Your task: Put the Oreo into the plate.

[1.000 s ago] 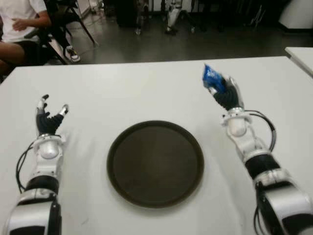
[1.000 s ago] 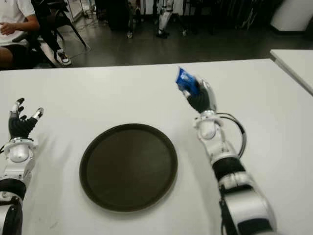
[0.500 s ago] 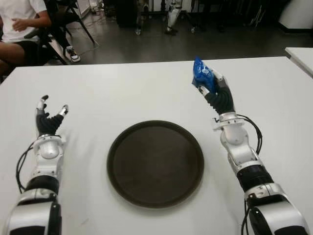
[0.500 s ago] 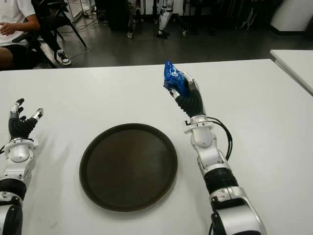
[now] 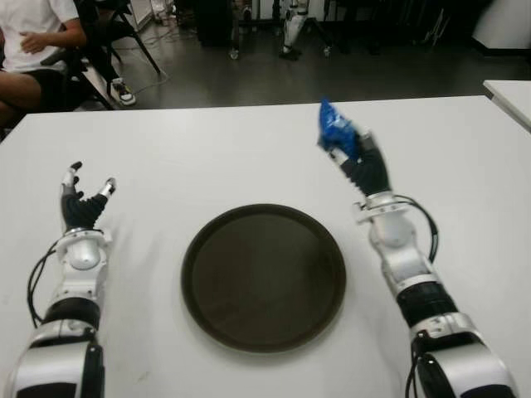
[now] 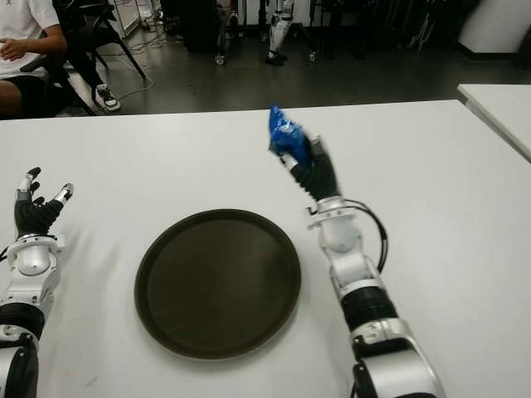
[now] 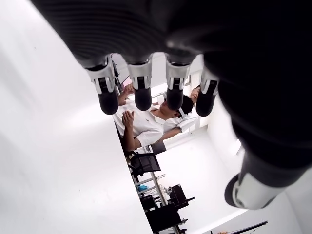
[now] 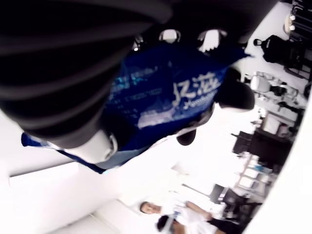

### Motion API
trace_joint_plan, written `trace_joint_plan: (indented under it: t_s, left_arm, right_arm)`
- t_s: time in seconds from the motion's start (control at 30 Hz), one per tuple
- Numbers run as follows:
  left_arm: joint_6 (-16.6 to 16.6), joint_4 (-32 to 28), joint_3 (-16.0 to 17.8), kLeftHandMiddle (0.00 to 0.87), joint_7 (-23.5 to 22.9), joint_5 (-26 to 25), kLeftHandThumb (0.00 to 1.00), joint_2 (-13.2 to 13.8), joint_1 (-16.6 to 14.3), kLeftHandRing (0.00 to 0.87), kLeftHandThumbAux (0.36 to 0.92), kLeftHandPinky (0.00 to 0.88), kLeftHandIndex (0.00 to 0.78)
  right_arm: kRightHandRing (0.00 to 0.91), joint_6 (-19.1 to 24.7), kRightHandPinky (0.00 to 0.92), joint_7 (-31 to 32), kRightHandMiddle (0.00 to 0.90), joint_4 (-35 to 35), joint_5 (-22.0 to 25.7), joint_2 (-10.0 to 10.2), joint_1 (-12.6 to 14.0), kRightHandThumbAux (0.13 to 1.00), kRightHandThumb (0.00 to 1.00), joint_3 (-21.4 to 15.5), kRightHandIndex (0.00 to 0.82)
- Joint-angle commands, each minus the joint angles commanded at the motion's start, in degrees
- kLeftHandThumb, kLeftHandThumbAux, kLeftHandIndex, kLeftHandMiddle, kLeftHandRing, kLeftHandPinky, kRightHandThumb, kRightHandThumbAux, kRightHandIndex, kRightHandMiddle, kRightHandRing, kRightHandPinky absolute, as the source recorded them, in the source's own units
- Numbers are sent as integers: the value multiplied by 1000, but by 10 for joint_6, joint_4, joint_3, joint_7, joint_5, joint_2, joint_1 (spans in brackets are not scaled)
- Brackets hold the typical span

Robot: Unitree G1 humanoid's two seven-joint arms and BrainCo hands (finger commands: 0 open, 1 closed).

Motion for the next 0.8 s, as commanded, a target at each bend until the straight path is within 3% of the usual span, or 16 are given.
trace_joint_plan:
  t_s: [0.1, 0.23, 0.57, 0.8]
  left_arm:
    - [-4, 3, 1, 0, -4, -2, 0, 0, -1, 0, 698, 0, 1]
    - [-9, 4, 3, 0, -5, -4, 0, -1, 0, 0, 698, 0, 1]
    - [-4, 5, 1, 0, 5, 0, 0, -4, -3, 0, 701, 0, 0]
    - [-4, 15, 4, 0, 1, -3, 0, -1, -4, 0, 704, 0, 0]
  right_arm:
    - [810, -6, 830, -4, 511, 9, -8, 14, 3, 674, 854, 10, 413]
    - [800, -7, 823, 11, 507, 12, -10, 18, 2, 675, 853, 18, 409]
    - [804, 11, 820, 83, 513, 3, 0, 11, 7, 674, 855, 35, 413]
    - [825, 73, 833, 86, 516, 51, -20, -4, -21, 675, 855, 35, 410]
